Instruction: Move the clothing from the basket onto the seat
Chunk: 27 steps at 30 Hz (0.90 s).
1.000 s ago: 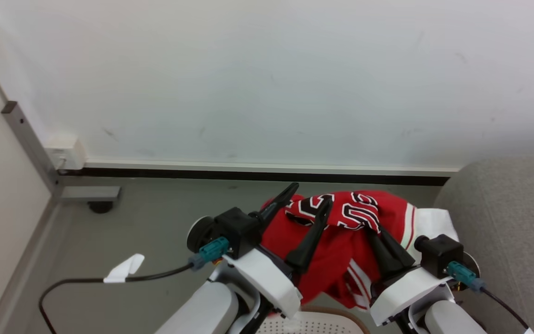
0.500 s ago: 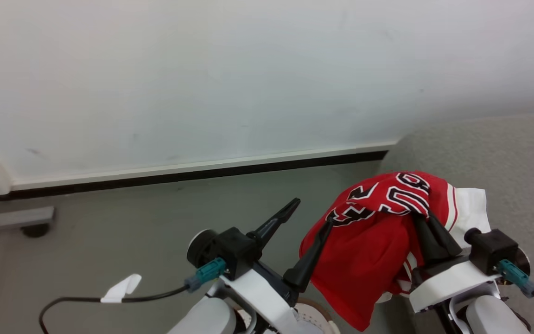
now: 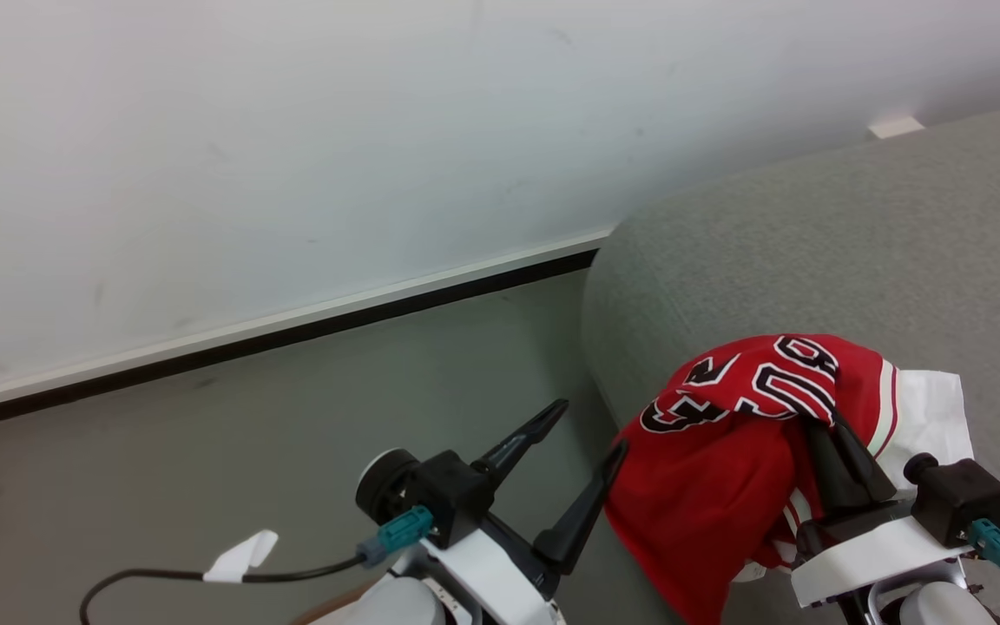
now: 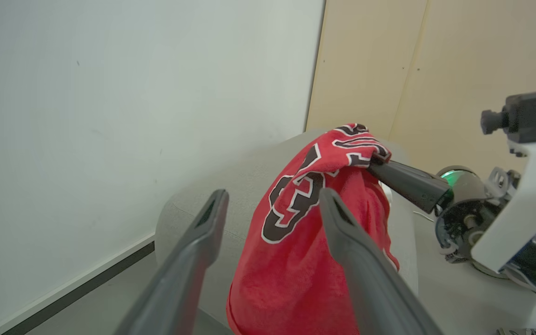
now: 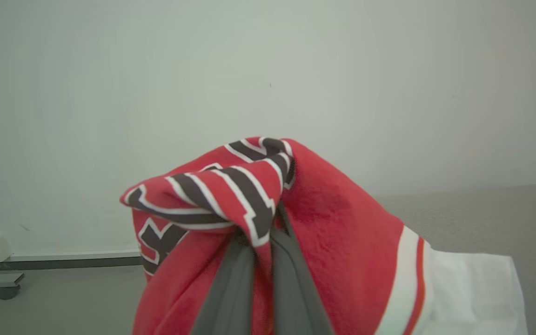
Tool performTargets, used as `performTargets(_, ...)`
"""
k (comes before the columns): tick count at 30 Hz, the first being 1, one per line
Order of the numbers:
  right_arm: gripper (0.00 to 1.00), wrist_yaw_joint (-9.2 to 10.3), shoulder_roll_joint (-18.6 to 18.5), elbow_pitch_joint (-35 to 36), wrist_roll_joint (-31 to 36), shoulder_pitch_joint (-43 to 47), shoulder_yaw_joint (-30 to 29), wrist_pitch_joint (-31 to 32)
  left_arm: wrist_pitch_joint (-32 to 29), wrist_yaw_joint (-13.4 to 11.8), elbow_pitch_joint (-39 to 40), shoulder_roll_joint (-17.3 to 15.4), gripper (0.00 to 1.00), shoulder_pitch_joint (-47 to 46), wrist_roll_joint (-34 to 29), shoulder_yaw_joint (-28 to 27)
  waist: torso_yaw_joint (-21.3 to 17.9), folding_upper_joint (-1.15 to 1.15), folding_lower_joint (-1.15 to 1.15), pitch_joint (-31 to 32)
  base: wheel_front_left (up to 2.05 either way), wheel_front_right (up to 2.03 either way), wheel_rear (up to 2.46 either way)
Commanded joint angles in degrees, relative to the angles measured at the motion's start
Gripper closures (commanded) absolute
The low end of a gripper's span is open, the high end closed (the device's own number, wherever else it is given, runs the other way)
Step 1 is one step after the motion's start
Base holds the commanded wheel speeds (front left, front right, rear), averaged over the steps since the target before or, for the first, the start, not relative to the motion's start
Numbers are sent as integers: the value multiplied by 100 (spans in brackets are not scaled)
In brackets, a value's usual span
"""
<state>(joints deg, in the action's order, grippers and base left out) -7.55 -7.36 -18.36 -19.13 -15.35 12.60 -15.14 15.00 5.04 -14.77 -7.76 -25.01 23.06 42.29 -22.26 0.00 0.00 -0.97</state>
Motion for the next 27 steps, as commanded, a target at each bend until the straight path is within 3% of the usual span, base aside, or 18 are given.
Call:
performTargets(1, 100, 12, -32, 63, 79, 99, -21, -1, 13, 23, -57, 11, 0, 85, -47, -7, -208, 0, 0, -35, 0, 0, 0)
performTargets(15, 100, 12, -119, 189, -24, 13, -83, -1, 16, 111, -74, 161, 0, 212, -279, -188, -438, 0, 0, -152, 0, 0, 0)
performTargets(22, 100, 12, -327, 89, -31, -514, -270, -1, 15, 159, -30, 119, 0, 28, -361, -155, -217, 0, 0, -576, 0, 0, 0)
performTargets(27, 100, 12, -662, -172, -284, -1396, -654, -1, -14, 191, 61, -83, 0, -262, -389, -88, 167, 0, 0, -1321, 0, 0, 0)
